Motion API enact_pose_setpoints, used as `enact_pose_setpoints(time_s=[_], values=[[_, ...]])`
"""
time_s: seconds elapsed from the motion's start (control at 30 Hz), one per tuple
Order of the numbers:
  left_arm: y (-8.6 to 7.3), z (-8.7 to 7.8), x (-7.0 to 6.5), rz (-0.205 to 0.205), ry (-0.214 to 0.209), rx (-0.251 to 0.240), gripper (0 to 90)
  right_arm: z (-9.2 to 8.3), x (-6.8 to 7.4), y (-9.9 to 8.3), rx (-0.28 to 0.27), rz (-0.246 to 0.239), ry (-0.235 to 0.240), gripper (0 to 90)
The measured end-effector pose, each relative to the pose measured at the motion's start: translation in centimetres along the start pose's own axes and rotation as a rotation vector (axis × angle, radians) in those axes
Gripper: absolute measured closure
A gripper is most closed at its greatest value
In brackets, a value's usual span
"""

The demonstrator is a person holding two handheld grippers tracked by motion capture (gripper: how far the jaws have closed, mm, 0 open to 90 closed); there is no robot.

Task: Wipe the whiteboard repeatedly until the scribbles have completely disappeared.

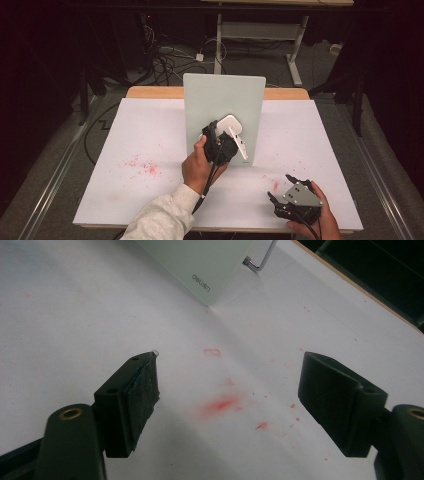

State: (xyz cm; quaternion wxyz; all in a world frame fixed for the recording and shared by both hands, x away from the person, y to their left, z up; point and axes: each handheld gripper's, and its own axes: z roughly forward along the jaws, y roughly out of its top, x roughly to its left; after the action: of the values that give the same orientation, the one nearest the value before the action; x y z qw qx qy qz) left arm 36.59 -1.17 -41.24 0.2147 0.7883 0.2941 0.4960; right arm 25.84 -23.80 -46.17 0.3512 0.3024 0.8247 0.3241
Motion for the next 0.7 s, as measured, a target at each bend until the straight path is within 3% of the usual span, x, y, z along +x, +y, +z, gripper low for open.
enact_pose_setpoints(time_s=[0.1,0.2,0.3,0.5,0.53,0.57,0.7], values=[[-0.4,0.1,-0.7,0.015,0.010,0.003,28.7,0.0,0.1,0.0,0.001,-0.002,-0.001,24.5],[-1.0,0.2,-1.8,0.066,0.026,0.011,28.7,-0.1,0.0,0.0,0.000,-0.007,-0.001,24.5],[-1.1,0.1,-2.8,0.098,0.009,0.041,28.7,0.0,0.1,0.0,0.008,0.002,0.001,24.5],[-0.7,0.0,-2.7,0.119,-0.014,0.044,28.7,0.0,0.1,0.0,0.008,0.003,0.002,24.5],[-0.5,0.0,-2.4,0.109,-0.016,0.033,28.7,0.0,0.1,0.0,0.008,0.003,0.002,24.5],[-0.3,0.1,-2.1,0.066,-0.017,0.002,28.7,0.0,0.2,0.0,0.010,-0.002,0.002,24.5],[0.6,-0.1,0.0,0.000,-0.033,-0.011,28.7,0.0,0.2,0.0,0.009,-0.004,0.007,24.5]])
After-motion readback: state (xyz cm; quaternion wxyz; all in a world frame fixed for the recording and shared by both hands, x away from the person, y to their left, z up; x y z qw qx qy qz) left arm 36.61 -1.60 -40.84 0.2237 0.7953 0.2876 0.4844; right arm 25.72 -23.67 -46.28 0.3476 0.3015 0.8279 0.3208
